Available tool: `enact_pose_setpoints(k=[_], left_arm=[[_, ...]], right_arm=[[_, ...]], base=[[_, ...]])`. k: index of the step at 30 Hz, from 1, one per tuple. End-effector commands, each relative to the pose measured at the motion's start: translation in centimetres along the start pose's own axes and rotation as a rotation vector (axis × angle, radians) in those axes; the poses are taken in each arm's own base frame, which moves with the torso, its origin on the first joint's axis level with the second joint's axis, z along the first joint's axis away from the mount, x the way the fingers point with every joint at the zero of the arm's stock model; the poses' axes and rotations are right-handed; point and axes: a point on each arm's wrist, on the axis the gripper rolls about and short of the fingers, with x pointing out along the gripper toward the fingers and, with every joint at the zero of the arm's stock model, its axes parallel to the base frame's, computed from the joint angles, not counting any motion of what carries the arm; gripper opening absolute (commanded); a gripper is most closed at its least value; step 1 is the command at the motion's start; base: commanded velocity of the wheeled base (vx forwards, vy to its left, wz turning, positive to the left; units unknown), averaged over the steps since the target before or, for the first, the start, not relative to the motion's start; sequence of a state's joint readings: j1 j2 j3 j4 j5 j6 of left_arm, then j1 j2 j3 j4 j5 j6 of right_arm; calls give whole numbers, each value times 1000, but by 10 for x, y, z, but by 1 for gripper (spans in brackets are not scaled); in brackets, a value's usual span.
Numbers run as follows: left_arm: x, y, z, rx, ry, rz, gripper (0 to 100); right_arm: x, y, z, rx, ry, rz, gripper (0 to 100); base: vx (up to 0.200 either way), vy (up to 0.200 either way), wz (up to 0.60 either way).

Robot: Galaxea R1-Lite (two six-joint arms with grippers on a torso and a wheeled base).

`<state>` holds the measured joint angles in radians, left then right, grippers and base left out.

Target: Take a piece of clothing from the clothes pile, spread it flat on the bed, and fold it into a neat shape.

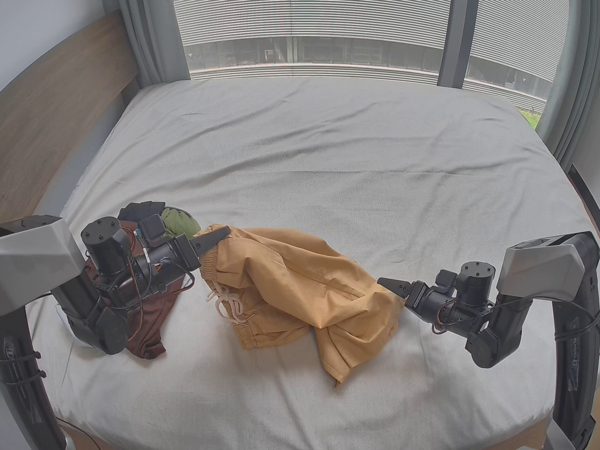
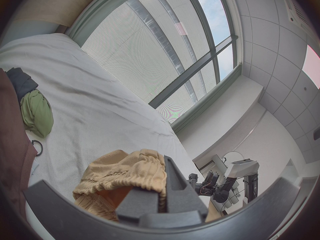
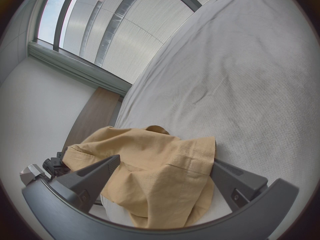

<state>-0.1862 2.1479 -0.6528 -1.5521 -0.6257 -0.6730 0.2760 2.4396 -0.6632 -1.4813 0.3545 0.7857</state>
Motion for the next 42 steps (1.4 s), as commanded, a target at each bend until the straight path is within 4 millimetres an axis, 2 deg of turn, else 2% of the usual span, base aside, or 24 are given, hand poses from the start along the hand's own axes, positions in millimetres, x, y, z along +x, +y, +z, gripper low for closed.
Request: enact_pose_setpoints(k=[1,7,13,16,26,42], left_arm=[[1,2,-2,-3,4,2,0],[1,2,-1,-2,3,3,0],[1,1,-1,0,1,1,0],[1,2,0,1,-1,2,0],[1,2,0,2,-2,1,0],[1,1,0,3,-2,-1,0]], right_arm=[[-8,15,8,-3,-25,34,100],[-19,32,20,12,-54,74,100],[-27,36,14,30,12,110,100],[-24,38,9,19,15,136,100],[-11,25,-12,35,76,109,100],[-3,30,0,20,24,141,100]], base=[[0,0,0],[0,0,0],[0,0,0],[0,0,0],[0,0,0],[0,0,0]])
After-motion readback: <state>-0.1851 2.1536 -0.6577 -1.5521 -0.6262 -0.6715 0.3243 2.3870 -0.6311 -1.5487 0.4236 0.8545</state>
